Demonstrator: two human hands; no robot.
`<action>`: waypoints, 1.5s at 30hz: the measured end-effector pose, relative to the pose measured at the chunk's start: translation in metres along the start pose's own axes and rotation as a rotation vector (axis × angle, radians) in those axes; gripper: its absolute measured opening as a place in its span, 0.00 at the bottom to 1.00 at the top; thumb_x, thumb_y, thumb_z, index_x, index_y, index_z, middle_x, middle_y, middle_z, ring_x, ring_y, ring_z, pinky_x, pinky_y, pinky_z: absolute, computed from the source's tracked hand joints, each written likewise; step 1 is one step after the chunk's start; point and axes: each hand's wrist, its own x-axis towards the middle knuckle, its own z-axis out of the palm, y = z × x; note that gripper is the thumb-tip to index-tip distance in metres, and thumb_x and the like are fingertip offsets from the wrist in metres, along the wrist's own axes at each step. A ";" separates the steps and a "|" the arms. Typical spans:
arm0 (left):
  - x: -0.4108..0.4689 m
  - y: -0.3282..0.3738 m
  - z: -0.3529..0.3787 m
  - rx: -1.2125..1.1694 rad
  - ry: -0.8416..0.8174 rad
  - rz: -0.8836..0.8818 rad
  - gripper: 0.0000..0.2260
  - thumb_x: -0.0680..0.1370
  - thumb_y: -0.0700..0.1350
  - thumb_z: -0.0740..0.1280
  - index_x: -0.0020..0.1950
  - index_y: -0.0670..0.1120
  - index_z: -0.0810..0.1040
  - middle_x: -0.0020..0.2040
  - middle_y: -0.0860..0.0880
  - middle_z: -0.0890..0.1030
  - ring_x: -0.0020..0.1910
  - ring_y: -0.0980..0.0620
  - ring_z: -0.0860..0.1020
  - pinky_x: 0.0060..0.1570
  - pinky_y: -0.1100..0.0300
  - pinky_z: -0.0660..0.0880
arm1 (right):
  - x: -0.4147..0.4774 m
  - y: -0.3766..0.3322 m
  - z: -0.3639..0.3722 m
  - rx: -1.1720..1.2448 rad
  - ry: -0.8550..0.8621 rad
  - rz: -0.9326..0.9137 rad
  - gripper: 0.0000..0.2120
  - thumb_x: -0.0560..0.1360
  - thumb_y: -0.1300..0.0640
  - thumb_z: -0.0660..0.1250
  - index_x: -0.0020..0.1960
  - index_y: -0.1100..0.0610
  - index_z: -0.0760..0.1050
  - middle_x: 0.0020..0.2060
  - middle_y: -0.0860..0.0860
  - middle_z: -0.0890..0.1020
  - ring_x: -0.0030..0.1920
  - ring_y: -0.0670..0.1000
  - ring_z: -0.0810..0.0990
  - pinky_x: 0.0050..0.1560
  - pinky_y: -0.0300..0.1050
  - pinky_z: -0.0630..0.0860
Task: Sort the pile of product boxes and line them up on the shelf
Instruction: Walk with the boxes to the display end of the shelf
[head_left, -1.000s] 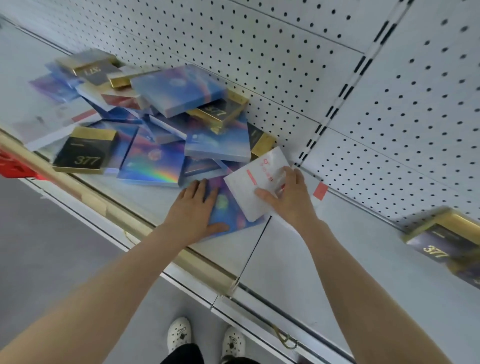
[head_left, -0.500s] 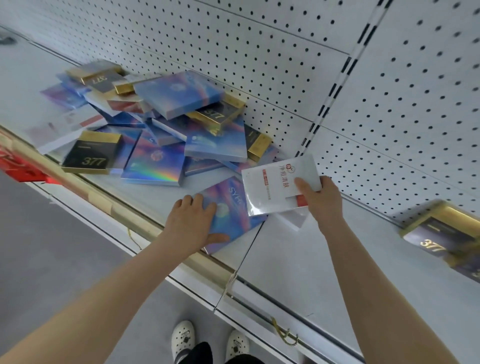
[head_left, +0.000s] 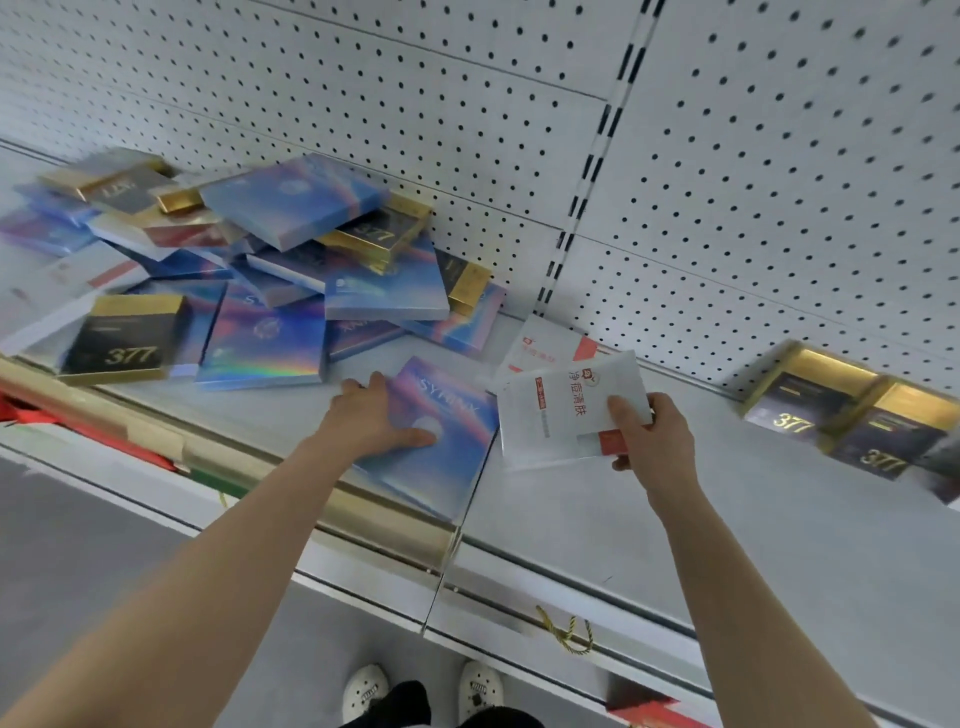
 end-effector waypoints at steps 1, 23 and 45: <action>0.002 -0.002 0.001 -0.027 -0.005 0.024 0.38 0.66 0.67 0.71 0.68 0.47 0.67 0.64 0.43 0.74 0.62 0.42 0.73 0.60 0.49 0.71 | -0.004 0.002 0.001 0.006 0.015 0.008 0.13 0.78 0.49 0.65 0.56 0.57 0.72 0.44 0.51 0.81 0.33 0.54 0.81 0.33 0.49 0.81; 0.009 0.116 -0.011 -1.102 0.162 0.190 0.06 0.78 0.45 0.68 0.48 0.57 0.75 0.47 0.48 0.83 0.49 0.41 0.80 0.56 0.38 0.74 | 0.115 -0.024 -0.136 -0.474 -0.030 -0.264 0.10 0.79 0.50 0.63 0.60 0.44 0.70 0.44 0.50 0.78 0.36 0.47 0.79 0.39 0.50 0.79; 0.004 0.156 0.026 -1.098 0.215 0.109 0.06 0.79 0.43 0.66 0.49 0.56 0.75 0.49 0.44 0.83 0.50 0.37 0.80 0.54 0.39 0.76 | 0.164 0.008 -0.101 -0.824 0.447 -0.841 0.27 0.67 0.68 0.71 0.64 0.53 0.75 0.53 0.55 0.76 0.54 0.59 0.71 0.50 0.53 0.73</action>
